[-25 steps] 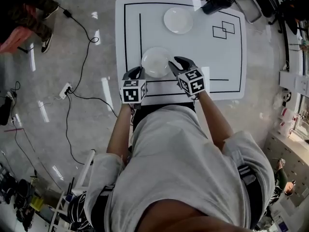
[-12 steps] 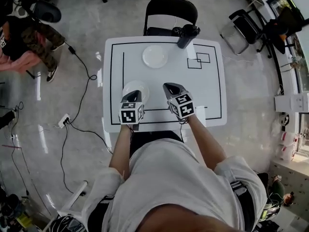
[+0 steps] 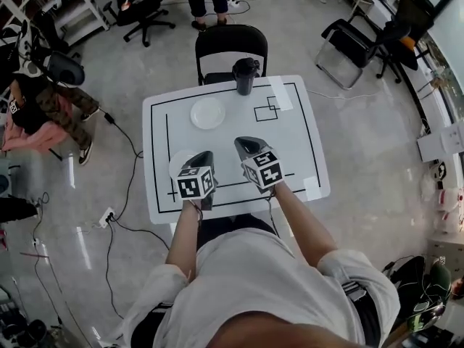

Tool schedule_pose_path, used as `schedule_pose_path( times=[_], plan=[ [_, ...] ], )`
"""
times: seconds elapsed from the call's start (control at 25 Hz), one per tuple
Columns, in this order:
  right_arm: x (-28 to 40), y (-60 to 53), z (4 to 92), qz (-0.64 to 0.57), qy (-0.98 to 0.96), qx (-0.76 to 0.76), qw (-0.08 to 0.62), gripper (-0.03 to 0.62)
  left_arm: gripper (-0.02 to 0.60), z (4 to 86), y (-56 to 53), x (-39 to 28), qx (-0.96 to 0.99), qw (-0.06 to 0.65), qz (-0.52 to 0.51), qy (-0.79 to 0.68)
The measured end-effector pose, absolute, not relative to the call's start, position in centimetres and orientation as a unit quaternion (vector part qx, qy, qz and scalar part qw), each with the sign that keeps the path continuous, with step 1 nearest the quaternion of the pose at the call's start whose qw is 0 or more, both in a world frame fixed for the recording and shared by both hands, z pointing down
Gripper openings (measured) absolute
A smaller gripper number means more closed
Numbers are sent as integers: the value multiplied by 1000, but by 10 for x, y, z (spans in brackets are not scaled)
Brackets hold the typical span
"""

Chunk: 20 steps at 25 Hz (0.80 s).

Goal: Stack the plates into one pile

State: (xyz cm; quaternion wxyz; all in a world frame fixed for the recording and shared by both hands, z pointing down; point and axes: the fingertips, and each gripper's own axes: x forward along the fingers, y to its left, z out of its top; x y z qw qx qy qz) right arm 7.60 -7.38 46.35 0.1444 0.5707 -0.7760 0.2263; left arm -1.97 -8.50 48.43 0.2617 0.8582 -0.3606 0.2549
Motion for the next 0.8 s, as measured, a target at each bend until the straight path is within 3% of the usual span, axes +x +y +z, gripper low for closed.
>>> schedule_pose_path(
  times=[0.8],
  plan=[
    [69, -161, 474, 251, -750, 592, 154, 0, 3, 485, -180, -12, 872, 250, 275, -318]
  ],
)
